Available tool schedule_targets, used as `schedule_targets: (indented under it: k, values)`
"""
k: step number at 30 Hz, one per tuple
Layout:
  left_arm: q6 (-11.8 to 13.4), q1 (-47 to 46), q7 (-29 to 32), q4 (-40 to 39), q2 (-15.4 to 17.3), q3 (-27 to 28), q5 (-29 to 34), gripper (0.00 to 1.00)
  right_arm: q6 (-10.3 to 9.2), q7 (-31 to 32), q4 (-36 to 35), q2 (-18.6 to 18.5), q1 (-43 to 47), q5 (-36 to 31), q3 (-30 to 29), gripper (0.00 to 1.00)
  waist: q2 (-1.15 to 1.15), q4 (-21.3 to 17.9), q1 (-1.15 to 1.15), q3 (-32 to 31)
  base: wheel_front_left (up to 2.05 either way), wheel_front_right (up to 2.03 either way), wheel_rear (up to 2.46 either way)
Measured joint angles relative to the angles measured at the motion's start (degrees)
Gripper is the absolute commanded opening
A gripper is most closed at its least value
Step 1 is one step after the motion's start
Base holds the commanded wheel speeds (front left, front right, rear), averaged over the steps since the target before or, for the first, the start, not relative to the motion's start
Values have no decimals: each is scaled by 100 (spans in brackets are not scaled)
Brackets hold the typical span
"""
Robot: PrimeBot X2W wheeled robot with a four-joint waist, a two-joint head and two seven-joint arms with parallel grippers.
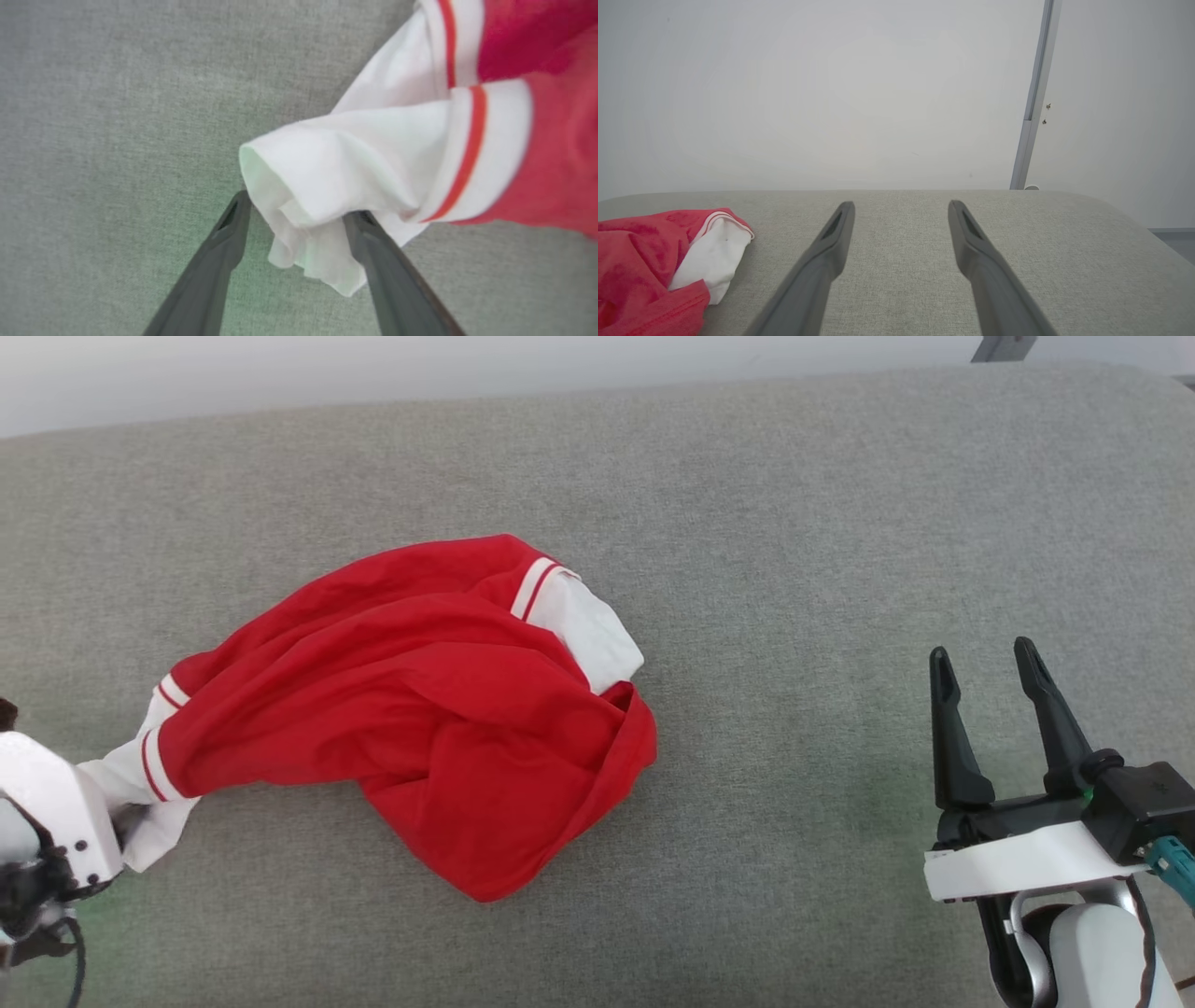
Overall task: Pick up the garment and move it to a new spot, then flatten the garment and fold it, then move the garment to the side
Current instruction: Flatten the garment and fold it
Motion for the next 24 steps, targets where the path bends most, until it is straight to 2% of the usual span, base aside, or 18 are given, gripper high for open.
schedule_targets:
  k: [7, 15, 24]
  values:
    - [-42, 386, -873, -687, -16, 254, -58, 100, 0, 0, 22, -44, 5, 60, 62, 100, 0, 132, 0, -142, 0, 0, 0]
    - [-10, 1023, -2004, -1447, -129, 353, 212, 100, 0, 0, 144, -198, 23, 267, 208, 100, 0, 374, 0, -342, 0, 0, 0]
    - [111, 1668, -3665, -2189, -517, 240, 900, 100, 0, 21, 1018, -645, -224, 664, 843, 100, 0, 945, 0, -589, 0, 0, 0]
